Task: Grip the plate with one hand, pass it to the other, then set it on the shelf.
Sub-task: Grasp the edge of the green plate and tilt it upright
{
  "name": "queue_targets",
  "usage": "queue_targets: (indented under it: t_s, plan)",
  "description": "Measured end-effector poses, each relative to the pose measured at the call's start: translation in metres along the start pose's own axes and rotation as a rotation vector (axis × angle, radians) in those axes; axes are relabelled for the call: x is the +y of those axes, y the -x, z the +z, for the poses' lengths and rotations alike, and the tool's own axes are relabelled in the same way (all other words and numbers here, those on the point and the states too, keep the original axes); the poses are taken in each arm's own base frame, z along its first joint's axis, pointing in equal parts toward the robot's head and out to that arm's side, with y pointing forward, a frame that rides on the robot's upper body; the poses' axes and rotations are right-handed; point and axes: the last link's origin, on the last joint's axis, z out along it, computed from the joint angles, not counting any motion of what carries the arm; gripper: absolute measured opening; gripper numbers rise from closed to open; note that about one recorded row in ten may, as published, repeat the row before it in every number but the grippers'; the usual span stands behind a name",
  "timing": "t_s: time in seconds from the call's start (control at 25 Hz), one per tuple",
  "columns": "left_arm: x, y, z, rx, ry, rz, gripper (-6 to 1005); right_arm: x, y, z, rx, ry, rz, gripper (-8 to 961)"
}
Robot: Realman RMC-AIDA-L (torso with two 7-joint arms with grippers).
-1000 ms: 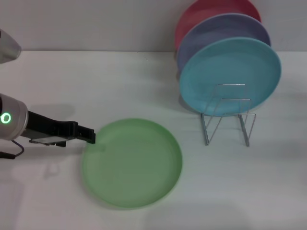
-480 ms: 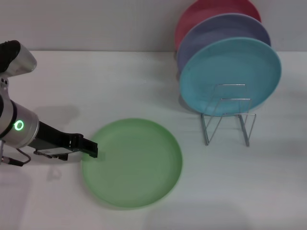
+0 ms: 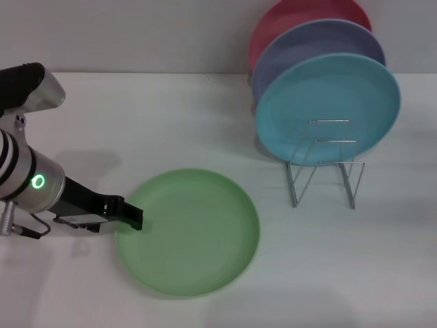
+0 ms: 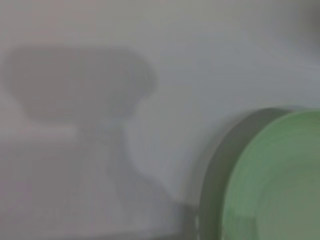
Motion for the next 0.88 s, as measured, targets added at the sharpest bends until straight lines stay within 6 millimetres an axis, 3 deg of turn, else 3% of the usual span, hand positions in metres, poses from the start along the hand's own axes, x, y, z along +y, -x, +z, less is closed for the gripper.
queue_targets:
  t_s: [0.88]
  plan:
    - [0.0075, -0.0020, 0.0032, -0.012, -0.008, 0.039, 810, -0.0023, -0.0007, -0.0024, 0.003, -0.009, 0.003, 708]
